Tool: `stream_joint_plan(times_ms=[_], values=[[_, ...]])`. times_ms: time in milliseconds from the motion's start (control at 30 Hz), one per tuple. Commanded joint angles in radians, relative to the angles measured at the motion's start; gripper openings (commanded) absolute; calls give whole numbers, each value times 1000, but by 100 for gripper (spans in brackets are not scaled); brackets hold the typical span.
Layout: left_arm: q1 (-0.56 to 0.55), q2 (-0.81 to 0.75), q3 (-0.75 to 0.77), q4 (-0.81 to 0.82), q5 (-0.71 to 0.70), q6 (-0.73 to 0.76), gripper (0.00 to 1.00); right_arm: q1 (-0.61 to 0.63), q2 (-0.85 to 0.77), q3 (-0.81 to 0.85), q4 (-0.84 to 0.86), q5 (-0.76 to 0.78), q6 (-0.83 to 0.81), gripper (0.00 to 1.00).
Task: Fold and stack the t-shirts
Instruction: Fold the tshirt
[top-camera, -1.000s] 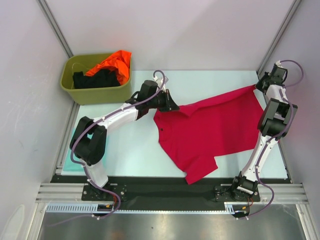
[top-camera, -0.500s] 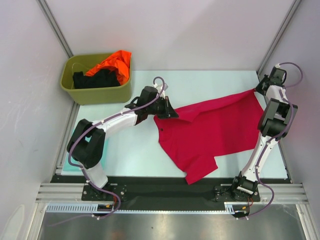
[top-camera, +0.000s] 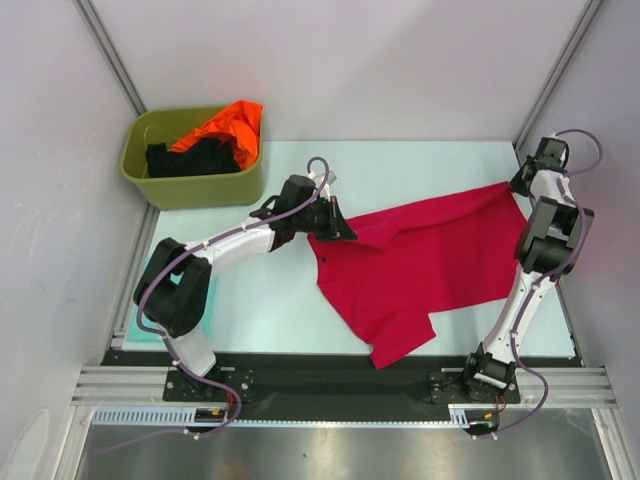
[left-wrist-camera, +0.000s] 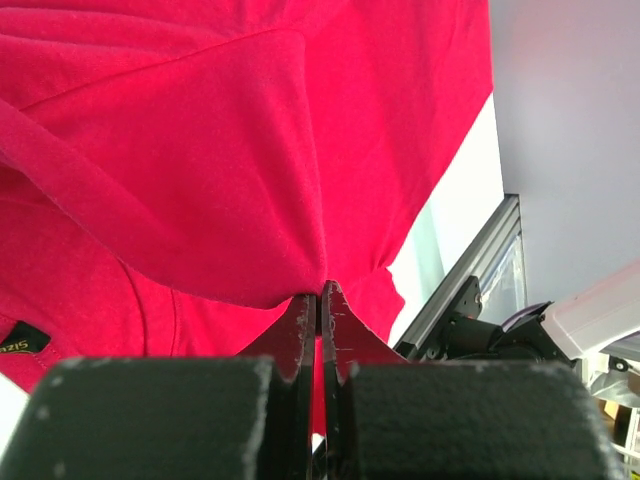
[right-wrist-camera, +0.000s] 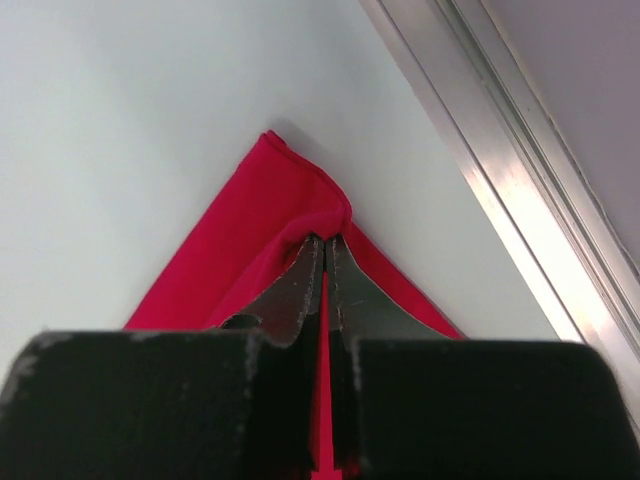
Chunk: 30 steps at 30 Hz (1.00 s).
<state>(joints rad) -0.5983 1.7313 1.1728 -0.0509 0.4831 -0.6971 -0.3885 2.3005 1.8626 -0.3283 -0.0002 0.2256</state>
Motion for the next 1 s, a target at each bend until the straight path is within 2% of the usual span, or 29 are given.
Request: stream_joint_plan(times_ms=[0, 367, 433, 467, 533, 567, 600, 633, 667, 767, 867, 933, 967], values=[[0, -33, 16, -3, 38, 13, 0, 8, -61, 10, -38, 46, -22, 0], [15, -30, 8, -4, 77, 8, 0, 8, -49, 9, -51, 75, -22, 4], [14, -16, 1, 2, 123, 7, 10, 10, -46, 24, -69, 89, -14, 11], [14, -22, -16, 2, 132, 14, 14, 13, -44, 36, -113, 104, -9, 26], [14, -55, -38, -30, 99, 51, 30, 16, -32, 87, -173, 140, 6, 34], [15, -118, -64, -43, 79, 104, 39, 19, -30, 99, -228, 155, 24, 43], [15, -151, -74, -68, 49, 137, 63, 26, -33, 107, -248, 175, 37, 47], [18, -185, -79, -93, -19, 166, 68, 31, -56, 104, -258, 201, 46, 51], [23, -212, -84, -108, -50, 215, 72, 37, -71, 89, -262, 206, 57, 55], [78, -262, -76, -147, -135, 267, 73, 74, -127, 78, -270, 238, 60, 61], [179, -187, -23, -133, -94, 263, 75, 115, -160, 79, -290, 226, 84, 65], [230, -77, 26, -130, -74, 272, 75, 157, -176, 57, -285, 177, 92, 66], [238, -37, 94, -133, -57, 290, 75, 172, -203, 38, -272, 163, 101, 69]])
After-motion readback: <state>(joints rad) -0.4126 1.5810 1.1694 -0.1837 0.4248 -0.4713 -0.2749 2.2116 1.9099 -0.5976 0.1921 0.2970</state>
